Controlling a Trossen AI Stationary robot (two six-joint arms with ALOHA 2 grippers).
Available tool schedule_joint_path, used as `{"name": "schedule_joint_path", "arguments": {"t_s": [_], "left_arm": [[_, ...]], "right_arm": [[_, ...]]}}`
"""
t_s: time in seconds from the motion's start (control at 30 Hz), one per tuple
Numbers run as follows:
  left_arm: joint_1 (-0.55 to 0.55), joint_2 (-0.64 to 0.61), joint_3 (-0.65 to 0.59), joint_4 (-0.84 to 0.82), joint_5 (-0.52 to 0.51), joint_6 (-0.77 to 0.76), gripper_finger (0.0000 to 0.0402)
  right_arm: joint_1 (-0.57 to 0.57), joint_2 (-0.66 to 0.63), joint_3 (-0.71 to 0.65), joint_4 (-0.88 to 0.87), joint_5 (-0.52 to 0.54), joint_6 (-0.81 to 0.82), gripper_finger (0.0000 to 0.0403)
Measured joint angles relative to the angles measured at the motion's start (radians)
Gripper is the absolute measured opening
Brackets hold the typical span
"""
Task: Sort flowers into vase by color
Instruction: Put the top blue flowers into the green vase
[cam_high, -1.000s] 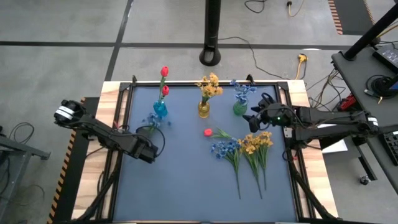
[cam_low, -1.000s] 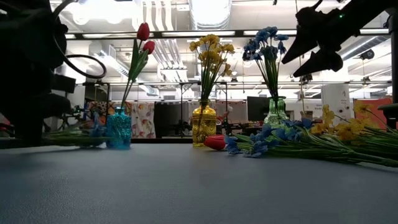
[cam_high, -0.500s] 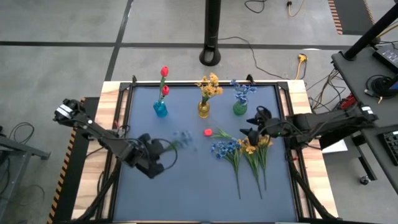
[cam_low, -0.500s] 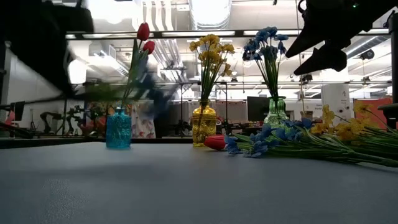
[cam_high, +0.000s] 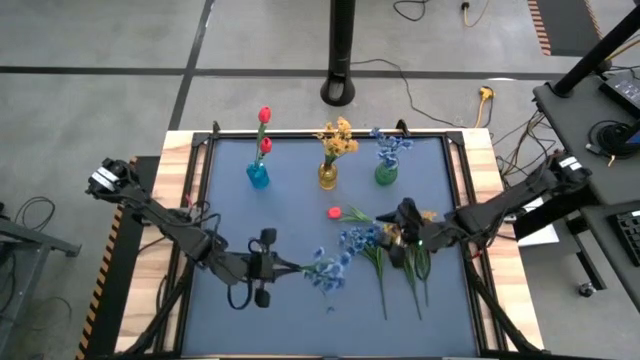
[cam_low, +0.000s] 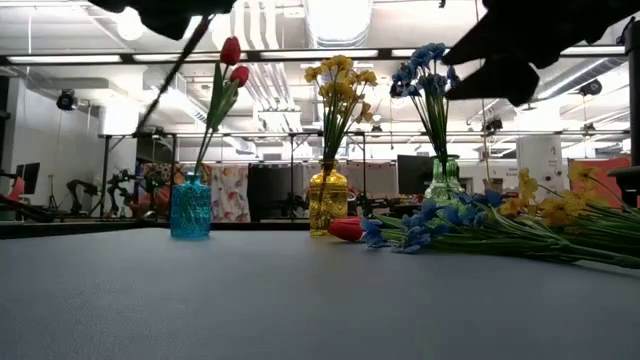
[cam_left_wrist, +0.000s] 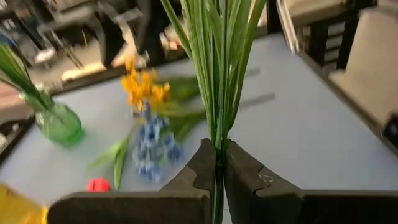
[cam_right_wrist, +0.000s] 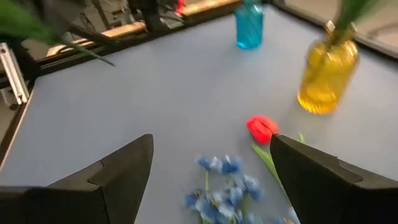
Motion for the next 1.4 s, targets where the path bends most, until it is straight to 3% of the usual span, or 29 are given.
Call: {"name": "schedule_joint_path", "arguments": {"t_s": [0.3, 0.6, 0.83, 1.07, 1.4], "left_arm": [[0.058, 0.047, -0.140, 0.422, -0.001, 0.037, 0.0000], [0.096, 0.210, -0.128, 0.701, -0.001, 0.129, 0.0000], [0.136, 0.336, -0.059, 0.789, -0.004, 0.145, 0.0000], [0.157, 0.390, -0.002, 0.788, -0.006, 0.146, 0.0000], [0.159, 0.383, -0.003, 0.791, -0.008, 0.147, 0.0001]], "right_arm": [[0.041, 0.290, 0.000, 0.564, 0.017, -0.281, 0.0299], [0.032, 0.525, 0.057, 1.017, -0.008, -0.483, 0.0305], [0.020, 0.602, 0.141, 1.052, -0.087, -0.524, 0.0296], [0.018, 0.621, 0.176, 1.051, -0.086, -0.561, 0.0281], [0.016, 0.621, 0.175, 1.052, -0.079, -0.547, 0.0175]]}}
